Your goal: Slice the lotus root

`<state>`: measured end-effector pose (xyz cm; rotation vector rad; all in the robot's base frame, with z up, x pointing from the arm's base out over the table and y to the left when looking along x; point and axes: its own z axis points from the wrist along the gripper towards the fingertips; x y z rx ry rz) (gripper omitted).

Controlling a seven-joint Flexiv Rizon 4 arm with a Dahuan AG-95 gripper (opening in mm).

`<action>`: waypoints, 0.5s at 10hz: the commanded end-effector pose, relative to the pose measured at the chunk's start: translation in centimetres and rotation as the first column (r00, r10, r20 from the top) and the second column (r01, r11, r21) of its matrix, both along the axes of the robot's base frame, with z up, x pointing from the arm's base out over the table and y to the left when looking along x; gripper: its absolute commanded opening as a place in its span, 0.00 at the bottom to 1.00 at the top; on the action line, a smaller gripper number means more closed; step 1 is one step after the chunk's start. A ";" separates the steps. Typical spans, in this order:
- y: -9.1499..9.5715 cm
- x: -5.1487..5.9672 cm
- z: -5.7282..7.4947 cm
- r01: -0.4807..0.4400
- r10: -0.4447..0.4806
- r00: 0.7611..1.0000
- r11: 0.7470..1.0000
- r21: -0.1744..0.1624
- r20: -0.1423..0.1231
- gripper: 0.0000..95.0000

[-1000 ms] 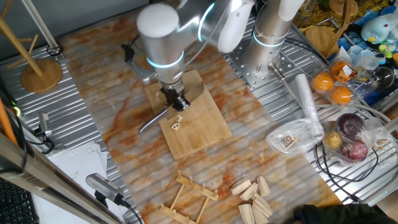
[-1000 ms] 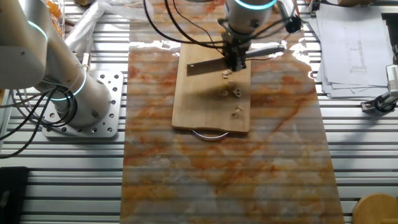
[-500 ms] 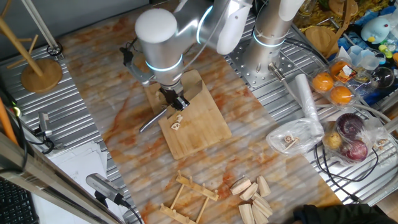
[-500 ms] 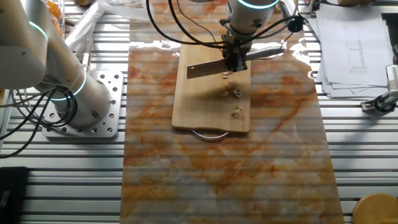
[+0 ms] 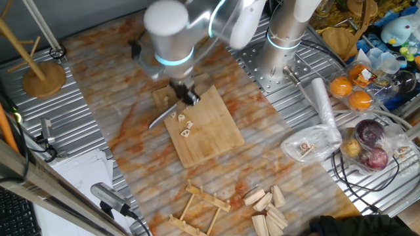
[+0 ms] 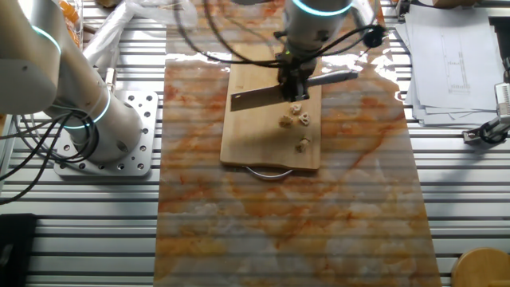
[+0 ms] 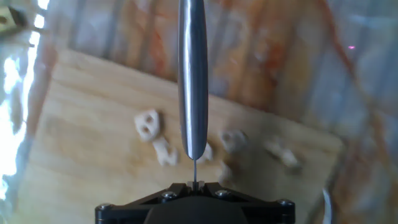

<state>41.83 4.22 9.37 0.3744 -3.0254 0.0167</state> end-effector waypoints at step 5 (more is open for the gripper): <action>-1.7 -1.5 -0.1 -0.003 0.003 1.000 1.000 -0.001 -0.013 0.00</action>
